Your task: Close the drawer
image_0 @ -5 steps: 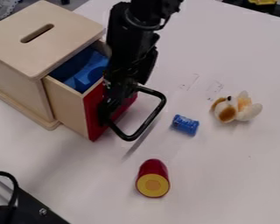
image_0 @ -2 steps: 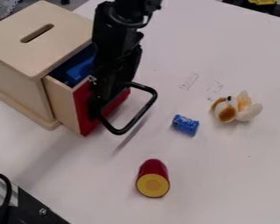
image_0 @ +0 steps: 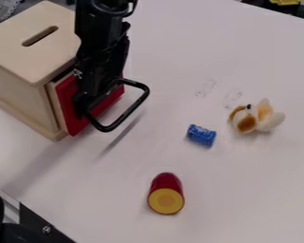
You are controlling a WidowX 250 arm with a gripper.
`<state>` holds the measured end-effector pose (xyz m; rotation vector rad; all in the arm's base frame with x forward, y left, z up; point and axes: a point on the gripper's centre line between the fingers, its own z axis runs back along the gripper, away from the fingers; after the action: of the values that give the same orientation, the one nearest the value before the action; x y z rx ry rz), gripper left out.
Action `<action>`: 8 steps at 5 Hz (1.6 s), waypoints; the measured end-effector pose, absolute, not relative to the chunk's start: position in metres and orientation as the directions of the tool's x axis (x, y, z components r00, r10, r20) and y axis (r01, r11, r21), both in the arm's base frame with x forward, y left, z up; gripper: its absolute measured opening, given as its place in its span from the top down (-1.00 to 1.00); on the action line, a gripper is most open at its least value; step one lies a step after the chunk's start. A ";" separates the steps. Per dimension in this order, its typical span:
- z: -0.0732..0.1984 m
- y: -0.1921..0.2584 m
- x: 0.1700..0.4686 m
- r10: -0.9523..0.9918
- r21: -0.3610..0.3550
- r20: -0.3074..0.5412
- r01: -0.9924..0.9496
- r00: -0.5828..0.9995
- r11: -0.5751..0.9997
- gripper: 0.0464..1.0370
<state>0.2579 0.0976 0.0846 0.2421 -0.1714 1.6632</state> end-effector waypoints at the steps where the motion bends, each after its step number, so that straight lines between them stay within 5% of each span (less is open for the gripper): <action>1: 0.083 0.111 0.256 0.959 0.038 0.259 -0.991 -0.117 -0.131 -0.92; 5: 0.080 0.117 0.252 0.958 0.064 0.268 -0.990 -0.104 -0.126 -0.92; 7: 0.106 0.081 0.256 0.970 0.016 0.235 -0.998 -0.057 -0.062 -0.92; 8: 0.139 0.068 0.253 0.968 -0.068 0.248 -0.997 -0.039 -0.023 -0.92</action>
<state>0.2526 0.0684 0.1386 0.1473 -0.2494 1.5928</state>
